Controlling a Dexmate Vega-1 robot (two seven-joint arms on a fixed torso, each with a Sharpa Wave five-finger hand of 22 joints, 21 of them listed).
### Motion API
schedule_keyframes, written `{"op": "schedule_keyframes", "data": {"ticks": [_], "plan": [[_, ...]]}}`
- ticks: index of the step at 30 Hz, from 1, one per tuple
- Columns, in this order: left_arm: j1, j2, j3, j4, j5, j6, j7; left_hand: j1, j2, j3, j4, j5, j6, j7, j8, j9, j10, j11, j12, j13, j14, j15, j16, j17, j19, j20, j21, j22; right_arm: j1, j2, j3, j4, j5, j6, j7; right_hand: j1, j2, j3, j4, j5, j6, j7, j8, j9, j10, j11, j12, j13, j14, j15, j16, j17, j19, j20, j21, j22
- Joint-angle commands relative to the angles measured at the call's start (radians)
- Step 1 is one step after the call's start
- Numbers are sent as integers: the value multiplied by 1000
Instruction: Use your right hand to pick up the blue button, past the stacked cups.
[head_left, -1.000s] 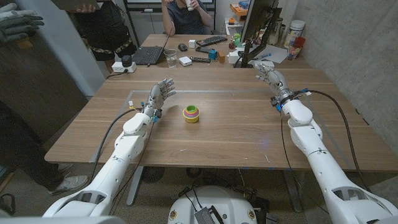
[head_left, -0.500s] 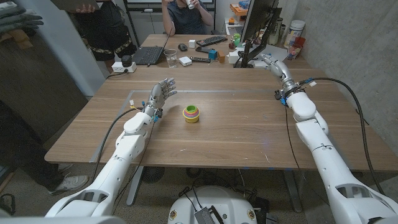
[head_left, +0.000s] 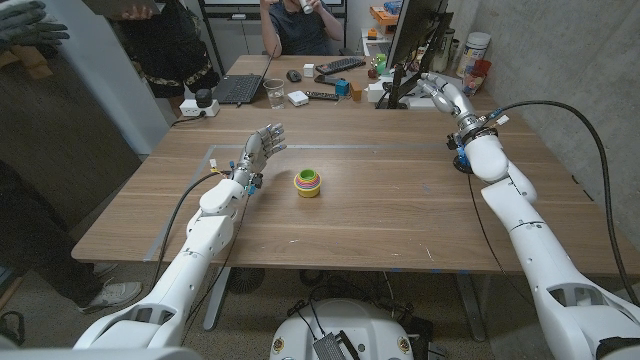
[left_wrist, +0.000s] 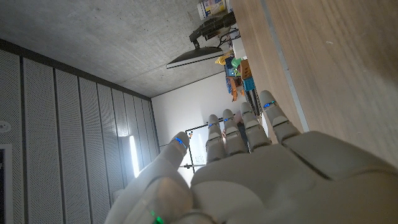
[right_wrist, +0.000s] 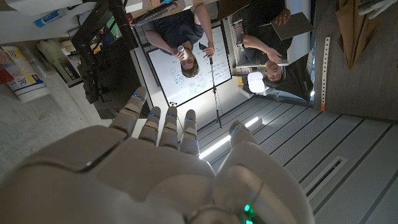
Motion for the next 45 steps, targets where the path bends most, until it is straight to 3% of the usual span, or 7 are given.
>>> {"op": "schedule_keyframes", "data": {"ticks": [1,10,21,34,45], "plan": [[-7,-4,2,0,8,2,3,-1,7,6,-1,6,6,0,3,5,4,-3,2,2,4,2,5,4,3,8,-1,5,61,-50,-49,36,-201,-71,-102,-9,-25,-13,-1,4,-13,-1,-4,4,-12,-5,2,3,-13,-1,0,-1,-7,24,1,4],[-3,-5,-2,-13,10,2,17,-2,5,5,-2,6,7,0,3,5,4,3,2,2,5,2,5,4,3,8,-3,5,105,-79,-88,39,-286,-131,-155,-23,-52,-33,-7,8,-36,-8,-6,5,-40,-10,1,3,-37,-1,-1,-5,-27,67,0,4],[-11,-12,7,-7,18,0,27,-3,3,4,-2,6,6,1,3,5,2,-1,2,2,4,2,5,4,3,9,-5,5,102,-144,-139,-8,-459,-302,-184,-37,-70,-47,-7,10,-50,-16,-6,5,-58,-21,0,3,-47,-2,1,-7,-45,78,-2,4],[-38,-24,24,24,29,0,16,-4,2,3,-2,5,3,-1,2,5,1,-2,1,2,4,3,4,4,4,8,-7,5,73,-195,-157,-91,-545,-490,-56,-65,-123,-86,-16,17,-148,-43,-15,7,-142,-43,-7,4,-87,14,1,-15,-66,80,3,4],[-49,-29,26,41,33,-7,7,-5,-1,1,-3,5,3,-3,2,5,1,-2,1,2,5,2,5,4,5,8,-9,5,46,-212,-169,-113,-588,-574,-14,-60,-129,-90,-23,21,-172,-56,-9,8,-180,-45,-6,5,-104,16,1,-19,-69,80,5,4]]}}
